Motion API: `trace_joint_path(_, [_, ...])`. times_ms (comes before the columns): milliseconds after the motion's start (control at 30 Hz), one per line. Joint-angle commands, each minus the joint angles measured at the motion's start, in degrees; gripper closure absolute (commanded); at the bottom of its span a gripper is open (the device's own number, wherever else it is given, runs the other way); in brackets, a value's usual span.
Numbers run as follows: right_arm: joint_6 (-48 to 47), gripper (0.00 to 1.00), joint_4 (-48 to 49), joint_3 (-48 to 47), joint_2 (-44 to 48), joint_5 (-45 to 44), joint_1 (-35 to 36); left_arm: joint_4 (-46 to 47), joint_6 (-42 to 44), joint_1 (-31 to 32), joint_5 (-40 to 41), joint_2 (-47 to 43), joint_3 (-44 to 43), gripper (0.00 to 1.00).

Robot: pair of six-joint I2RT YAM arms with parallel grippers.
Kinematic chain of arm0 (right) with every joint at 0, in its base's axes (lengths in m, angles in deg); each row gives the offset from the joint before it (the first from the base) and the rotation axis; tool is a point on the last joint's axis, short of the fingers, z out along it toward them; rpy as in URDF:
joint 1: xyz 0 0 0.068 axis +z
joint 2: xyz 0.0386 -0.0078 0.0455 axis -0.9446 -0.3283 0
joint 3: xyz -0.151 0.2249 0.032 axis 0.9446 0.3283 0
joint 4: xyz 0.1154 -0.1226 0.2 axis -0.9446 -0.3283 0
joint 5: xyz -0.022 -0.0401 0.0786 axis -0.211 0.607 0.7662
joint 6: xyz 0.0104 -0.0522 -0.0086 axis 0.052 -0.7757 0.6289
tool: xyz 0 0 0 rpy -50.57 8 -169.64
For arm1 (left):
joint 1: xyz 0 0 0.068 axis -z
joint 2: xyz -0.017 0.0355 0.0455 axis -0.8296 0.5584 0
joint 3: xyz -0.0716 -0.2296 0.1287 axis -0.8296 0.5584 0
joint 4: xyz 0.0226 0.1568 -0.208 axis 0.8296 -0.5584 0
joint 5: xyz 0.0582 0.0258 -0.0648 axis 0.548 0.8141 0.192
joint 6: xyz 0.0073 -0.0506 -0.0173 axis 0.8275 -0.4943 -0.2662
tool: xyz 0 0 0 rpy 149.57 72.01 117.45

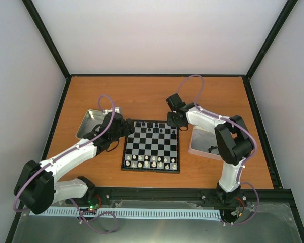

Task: Set up the chess pieces on the board
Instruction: Place the chess piece on the chessboard.

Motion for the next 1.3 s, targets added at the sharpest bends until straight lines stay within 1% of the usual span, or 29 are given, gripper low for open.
trace_joint_path(0, [-1.72, 0.93, 2.16, -1.49, -2.28, 0.23, 0.10, -0.64, 0.05, -0.41, 0.30, -0.80, -0.38, 0.26])
trace_joint_path(200, [-2.26, 0.92, 1.95, -1.82, -4.05, -0.27, 0.00, -0.73, 0.08, -0.41, 0.06, -0.95, -0.30, 0.26])
trace_joint_path(300, [-2.31, 0.90, 1.57, -1.83, -4.59, 0.28, 0.00, -0.68, 0.13, -0.41, 0.14, -0.99, -0.39, 0.26])
trace_joint_path(500, [-2.39, 0.76, -0.26, -2.82, -3.84, 0.46, -0.02, -0.73, 0.16, -0.41, -0.02, -0.94, -0.67, 0.26])
trace_joint_path(600, [-2.23, 0.72, -1.14, -3.62, -1.51, -0.20, 0.00, -0.73, 0.45, -0.41, 0.15, -0.91, -0.96, 0.26])
trace_joint_path(700, [-1.47, 0.71, -2.43, -3.72, 2.31, -1.59, -0.44, -0.73, 0.69, -0.42, 0.32, -0.86, -1.38, 0.26])
trace_joint_path(800, [-0.18, 0.70, -3.45, -1.27, 7.72, -3.67, -2.06, -0.73, 0.86, -0.41, 0.09, -0.86, -1.55, 0.26])
trace_joint_path(933, [1.80, 0.68, -5.76, 5.77, 17.85, -7.32, -6.02, 0.66, 2.28, -0.41, -2.73, -0.86, -1.39, 0.26])
trace_joint_path(1033, [2.48, 0.65, -7.60, 11.87, 24.71, -9.24, -9.65, 2.36, 3.24, -0.41, -4.27, -1.18, -0.94, 0.25])
trace_joint_path(1133, [2.75, 0.61, -9.44, 17.05, 29.68, -9.05, -12.98, 3.60, 4.17, -0.41, -5.03, -1.37, -0.61, 0.25])
trace_joint_path(1267, [3.20, 0.60, -10.48, 23.30, 33.09, -5.88, -17.01, 4.21, 4.76, -0.41, -5.47, -1.15, -0.75, 0.25])
